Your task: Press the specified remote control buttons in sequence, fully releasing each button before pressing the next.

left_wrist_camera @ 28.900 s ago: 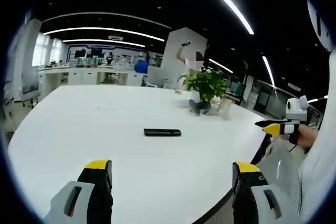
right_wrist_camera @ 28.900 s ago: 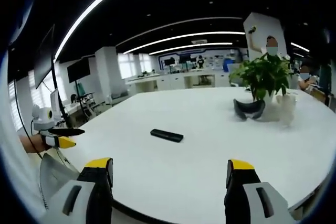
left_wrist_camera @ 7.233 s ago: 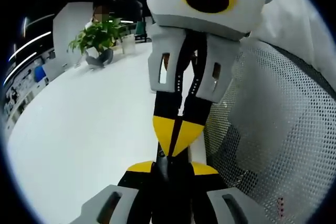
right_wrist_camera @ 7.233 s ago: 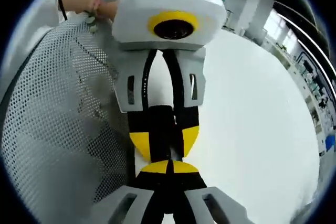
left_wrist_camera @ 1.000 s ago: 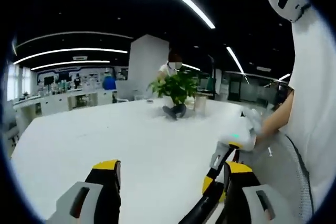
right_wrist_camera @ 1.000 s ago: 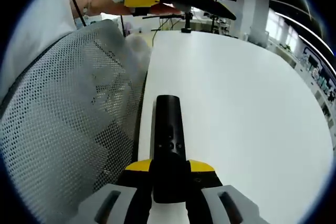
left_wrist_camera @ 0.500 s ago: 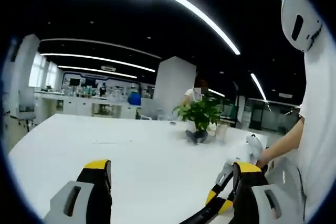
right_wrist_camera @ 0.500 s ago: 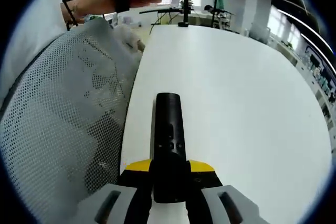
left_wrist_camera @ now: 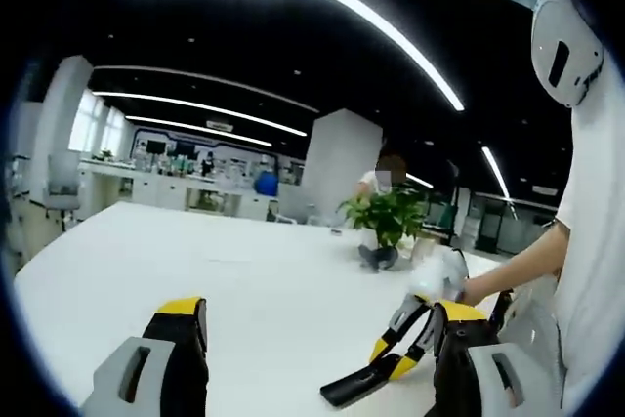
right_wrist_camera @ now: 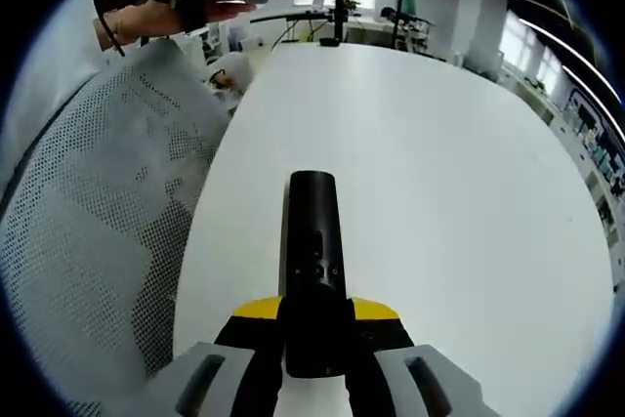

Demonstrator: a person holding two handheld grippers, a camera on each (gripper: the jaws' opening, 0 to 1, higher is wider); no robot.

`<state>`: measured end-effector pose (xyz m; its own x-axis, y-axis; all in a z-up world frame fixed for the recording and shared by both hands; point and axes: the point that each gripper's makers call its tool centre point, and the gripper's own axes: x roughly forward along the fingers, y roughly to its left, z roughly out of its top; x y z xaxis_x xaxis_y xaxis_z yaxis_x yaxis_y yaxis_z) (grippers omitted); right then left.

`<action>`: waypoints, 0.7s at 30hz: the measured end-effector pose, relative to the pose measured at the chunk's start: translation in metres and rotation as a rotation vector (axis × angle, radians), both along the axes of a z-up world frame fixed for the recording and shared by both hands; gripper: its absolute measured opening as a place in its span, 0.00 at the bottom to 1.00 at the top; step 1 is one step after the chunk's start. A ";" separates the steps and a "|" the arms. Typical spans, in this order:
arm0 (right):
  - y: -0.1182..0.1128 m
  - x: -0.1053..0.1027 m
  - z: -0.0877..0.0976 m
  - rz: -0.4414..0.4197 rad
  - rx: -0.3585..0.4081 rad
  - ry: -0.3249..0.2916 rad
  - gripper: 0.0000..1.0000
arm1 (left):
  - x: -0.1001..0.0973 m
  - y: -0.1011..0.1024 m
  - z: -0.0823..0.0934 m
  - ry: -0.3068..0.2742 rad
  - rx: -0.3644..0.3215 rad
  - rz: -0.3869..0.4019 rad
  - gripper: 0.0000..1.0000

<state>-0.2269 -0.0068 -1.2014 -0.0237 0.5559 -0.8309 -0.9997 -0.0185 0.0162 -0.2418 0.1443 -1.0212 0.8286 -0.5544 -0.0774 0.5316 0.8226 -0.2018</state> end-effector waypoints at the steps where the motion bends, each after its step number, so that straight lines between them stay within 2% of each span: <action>1: 0.000 0.003 0.000 0.004 -0.004 -0.005 0.21 | 0.000 0.001 -0.001 0.003 -0.001 0.003 0.99; 9: 0.000 0.027 0.000 0.022 -0.026 -0.017 0.21 | -0.005 0.002 -0.001 0.007 -0.011 0.018 0.99; 21: -0.001 0.068 0.002 -0.024 -0.042 -0.016 0.21 | -0.014 0.001 0.001 0.017 -0.018 0.040 0.99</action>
